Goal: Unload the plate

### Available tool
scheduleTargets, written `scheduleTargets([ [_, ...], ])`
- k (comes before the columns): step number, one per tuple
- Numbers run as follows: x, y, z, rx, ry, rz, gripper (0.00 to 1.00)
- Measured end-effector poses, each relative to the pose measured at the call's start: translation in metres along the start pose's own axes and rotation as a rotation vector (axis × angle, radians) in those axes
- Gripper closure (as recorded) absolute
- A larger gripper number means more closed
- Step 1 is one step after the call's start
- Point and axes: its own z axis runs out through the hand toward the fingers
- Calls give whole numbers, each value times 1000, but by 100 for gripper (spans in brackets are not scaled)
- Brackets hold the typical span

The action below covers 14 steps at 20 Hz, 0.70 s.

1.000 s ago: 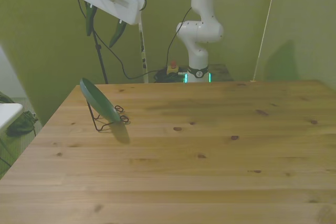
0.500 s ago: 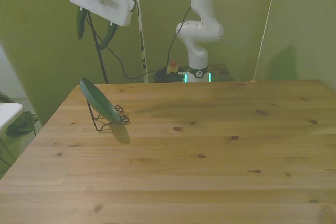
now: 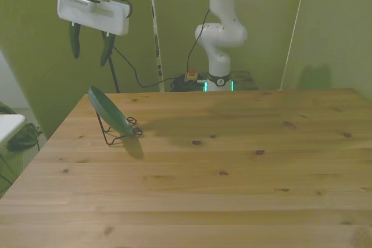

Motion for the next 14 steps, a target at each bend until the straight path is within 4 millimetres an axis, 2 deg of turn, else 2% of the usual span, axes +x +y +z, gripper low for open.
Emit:
scheduleTargets([
  [4, 10, -6, 15, 0, -39, -44, 0],
  [14, 9, -17, 46, -7, -70, -147, 0],
])
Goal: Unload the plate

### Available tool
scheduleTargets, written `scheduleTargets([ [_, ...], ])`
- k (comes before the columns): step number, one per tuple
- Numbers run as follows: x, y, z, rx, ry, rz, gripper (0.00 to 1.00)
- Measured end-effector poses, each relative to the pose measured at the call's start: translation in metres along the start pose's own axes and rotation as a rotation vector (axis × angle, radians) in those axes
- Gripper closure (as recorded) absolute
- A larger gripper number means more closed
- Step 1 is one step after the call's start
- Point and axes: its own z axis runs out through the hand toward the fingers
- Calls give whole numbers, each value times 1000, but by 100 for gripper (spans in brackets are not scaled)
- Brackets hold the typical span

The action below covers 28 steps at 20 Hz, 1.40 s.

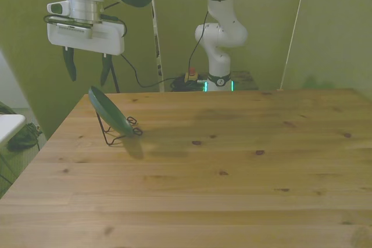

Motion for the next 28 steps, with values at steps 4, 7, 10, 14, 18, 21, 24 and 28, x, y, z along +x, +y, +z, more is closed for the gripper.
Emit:
scheduleTargets([
  [4, 4, 0, 10, -35, 33, -32, 0],
  [7, 3, 0, 16, -70, 61, -62, 0],
  [10, 0, -4, 24, -88, 85, -90, 100],
  [14, -6, -8, 26, -76, 107, -102, 100],
  [18, -10, -8, 22, -67, 119, -105, 100],
  [21, -14, -7, 24, -68, 136, -114, 100],
  [24, -17, -7, 28, -65, 144, -116, 100],
  [28, -17, -8, 28, -61, 157, -115, 100],
])
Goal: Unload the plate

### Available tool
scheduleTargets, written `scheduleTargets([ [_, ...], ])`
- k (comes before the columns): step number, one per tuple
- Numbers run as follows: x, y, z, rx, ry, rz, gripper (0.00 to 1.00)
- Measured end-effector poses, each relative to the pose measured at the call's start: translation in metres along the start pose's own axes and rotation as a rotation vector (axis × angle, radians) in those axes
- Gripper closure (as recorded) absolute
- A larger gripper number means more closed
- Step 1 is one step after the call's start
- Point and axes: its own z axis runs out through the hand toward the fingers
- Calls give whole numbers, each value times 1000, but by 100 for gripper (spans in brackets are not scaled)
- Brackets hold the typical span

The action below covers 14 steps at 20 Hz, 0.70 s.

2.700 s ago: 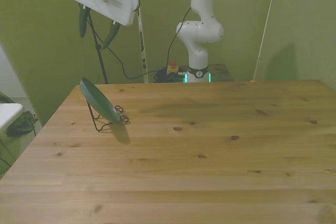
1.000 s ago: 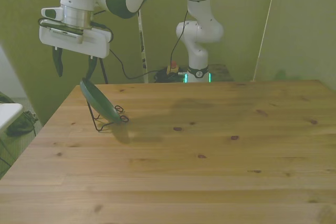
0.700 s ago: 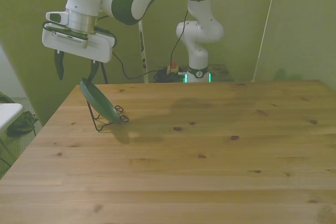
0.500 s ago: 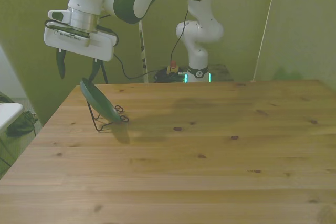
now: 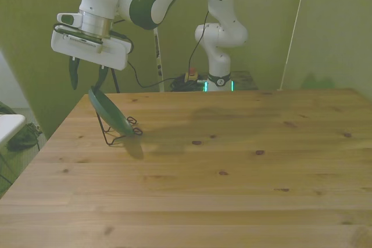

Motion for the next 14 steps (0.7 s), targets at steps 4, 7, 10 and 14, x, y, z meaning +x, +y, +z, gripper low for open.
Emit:
scheduleTargets([
  [4, -3, 0, 4, 3, 9, 3, 100],
  [7, -4, 0, 3, 5, 10, 5, 100],
  [10, -3, 1, 2, 5, 12, 6, 100],
  [14, -3, 2, 2, 4, 13, 9, 100],
])
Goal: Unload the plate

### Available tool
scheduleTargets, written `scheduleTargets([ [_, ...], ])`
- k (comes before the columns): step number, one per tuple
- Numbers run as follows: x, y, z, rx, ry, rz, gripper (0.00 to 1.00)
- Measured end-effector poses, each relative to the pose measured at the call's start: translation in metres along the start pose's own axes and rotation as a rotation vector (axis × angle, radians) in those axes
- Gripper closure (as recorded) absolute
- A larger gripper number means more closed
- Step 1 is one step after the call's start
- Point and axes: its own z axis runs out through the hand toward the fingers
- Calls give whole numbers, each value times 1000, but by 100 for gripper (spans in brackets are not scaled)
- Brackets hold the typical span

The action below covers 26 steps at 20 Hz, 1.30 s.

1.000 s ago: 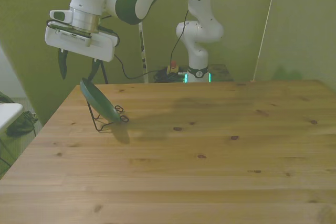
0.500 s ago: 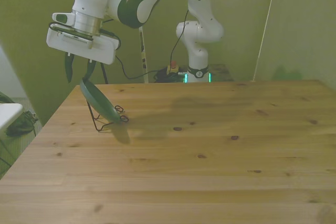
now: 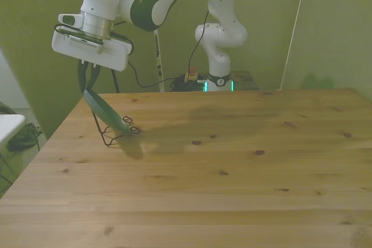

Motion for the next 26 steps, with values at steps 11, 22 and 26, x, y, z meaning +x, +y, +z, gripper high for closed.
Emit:
scheduleTargets([
  [11, 15, -9, -29, 35, 54, 24, 100],
  [22, 27, -79, -75, 207, 33, 368, 100],
  [26, 31, -99, -51, 285, -38, 449, 100],
])
